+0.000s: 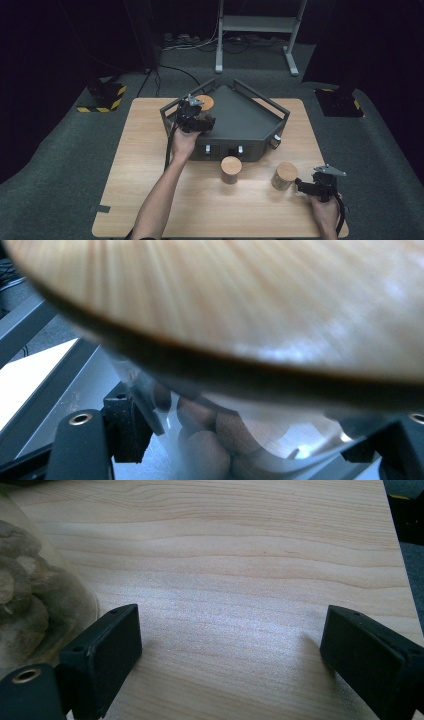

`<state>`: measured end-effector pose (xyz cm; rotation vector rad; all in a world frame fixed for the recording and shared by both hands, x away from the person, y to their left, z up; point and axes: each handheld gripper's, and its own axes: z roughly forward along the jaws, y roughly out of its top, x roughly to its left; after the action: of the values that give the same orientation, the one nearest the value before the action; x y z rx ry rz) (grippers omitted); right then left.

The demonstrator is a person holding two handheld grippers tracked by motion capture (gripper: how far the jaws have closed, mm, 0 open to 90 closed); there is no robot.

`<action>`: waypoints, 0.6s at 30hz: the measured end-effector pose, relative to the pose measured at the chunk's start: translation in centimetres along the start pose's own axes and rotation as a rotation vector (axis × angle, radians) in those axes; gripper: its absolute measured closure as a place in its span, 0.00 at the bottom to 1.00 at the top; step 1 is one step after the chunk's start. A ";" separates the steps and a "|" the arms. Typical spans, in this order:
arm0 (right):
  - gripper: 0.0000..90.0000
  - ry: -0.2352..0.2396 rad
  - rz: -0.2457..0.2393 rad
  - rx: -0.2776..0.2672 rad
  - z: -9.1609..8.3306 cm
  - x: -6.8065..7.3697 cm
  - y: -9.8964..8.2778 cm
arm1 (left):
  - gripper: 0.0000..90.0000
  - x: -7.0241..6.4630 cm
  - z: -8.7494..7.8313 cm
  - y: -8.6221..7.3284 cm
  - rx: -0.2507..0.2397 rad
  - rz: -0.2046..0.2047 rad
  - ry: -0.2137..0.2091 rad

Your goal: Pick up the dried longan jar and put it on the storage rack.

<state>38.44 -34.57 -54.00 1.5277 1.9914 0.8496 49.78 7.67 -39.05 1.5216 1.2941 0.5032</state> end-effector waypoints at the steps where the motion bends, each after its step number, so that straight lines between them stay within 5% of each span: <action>1: 0.10 0.000 0.000 0.000 0.0 0.0 0.0 | 0.29 0.0 0.0 0.0 0.000 0.000 0.000; 18: 0.10 0.000 0.000 0.000 0.0 0.0 0.0 | 0.29 0.0 0.0 -0.1 -0.008 -0.002 -0.003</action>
<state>38.44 -34.57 -54.00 1.5275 1.9914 0.8493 49.73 7.70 -39.11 1.5134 1.2899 0.5039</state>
